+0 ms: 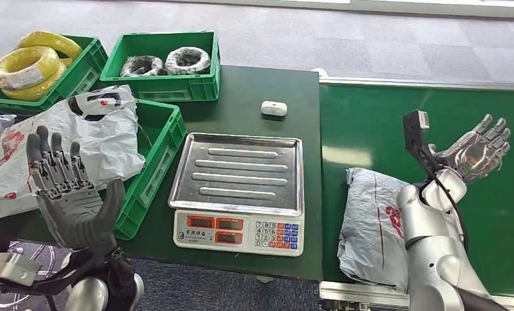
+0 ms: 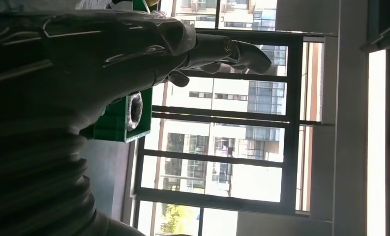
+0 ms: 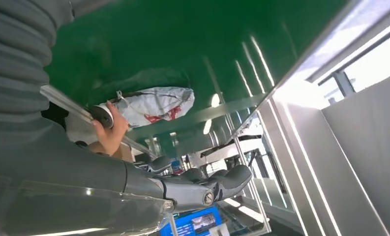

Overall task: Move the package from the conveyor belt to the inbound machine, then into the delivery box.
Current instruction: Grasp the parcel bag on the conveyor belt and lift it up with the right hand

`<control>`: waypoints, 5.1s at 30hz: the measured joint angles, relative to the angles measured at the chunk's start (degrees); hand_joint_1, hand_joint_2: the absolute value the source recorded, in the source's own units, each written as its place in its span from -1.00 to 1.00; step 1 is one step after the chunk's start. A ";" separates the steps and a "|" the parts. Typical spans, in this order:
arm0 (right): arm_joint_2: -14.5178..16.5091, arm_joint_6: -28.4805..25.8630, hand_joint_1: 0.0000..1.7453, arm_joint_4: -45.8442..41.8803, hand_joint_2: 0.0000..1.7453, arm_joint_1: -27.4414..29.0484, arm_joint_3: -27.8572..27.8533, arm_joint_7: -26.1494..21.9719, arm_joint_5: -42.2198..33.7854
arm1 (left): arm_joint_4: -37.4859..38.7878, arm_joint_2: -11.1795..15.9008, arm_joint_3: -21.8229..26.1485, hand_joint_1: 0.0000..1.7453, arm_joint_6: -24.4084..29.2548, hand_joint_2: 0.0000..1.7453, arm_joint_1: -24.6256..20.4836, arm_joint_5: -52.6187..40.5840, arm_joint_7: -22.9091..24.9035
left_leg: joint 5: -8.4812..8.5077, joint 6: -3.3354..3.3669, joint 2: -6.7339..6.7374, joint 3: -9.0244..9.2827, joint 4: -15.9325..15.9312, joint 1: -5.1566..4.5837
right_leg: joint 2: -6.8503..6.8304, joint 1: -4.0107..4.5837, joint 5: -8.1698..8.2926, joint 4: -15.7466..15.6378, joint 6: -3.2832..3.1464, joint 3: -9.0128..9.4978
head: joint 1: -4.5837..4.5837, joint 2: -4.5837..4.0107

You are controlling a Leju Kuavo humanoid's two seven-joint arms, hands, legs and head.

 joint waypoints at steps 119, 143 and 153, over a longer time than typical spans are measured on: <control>13.64 54.14 -1.00 13.39 1.00 -2.83 -4.83 -24.31 -26.38 | 7.87 -2.60 1.81 -1.00 -2.08 1.00 -8.85 0.85 0.00 | -0.12 -0.15 1.13 0.53 -0.10 0.11 | 1.06 0.11 0.14 0.04 -0.20 0.02 | 0.01 0.00; 14.43 46.44 1.00 13.48 1.00 -0.96 -1.85 -23.00 -26.52 | 9.64 -3.92 2.01 -1.00 -1.99 1.00 -8.93 -0.42 0.00 | -0.17 -0.29 1.11 0.60 -0.14 0.23 | 1.17 0.23 0.17 0.06 -0.26 0.11 | 0.01 0.00; 16.10 30.63 1.00 11.59 1.00 -1.13 -0.68 -26.24 -27.28 | 6.81 -3.95 2.52 -1.00 0.64 1.00 -6.12 -1.64 0.00 | -0.15 -0.29 1.00 0.27 -0.15 0.23 | 1.08 0.24 0.16 0.09 -0.26 -0.19 | 0.00 0.00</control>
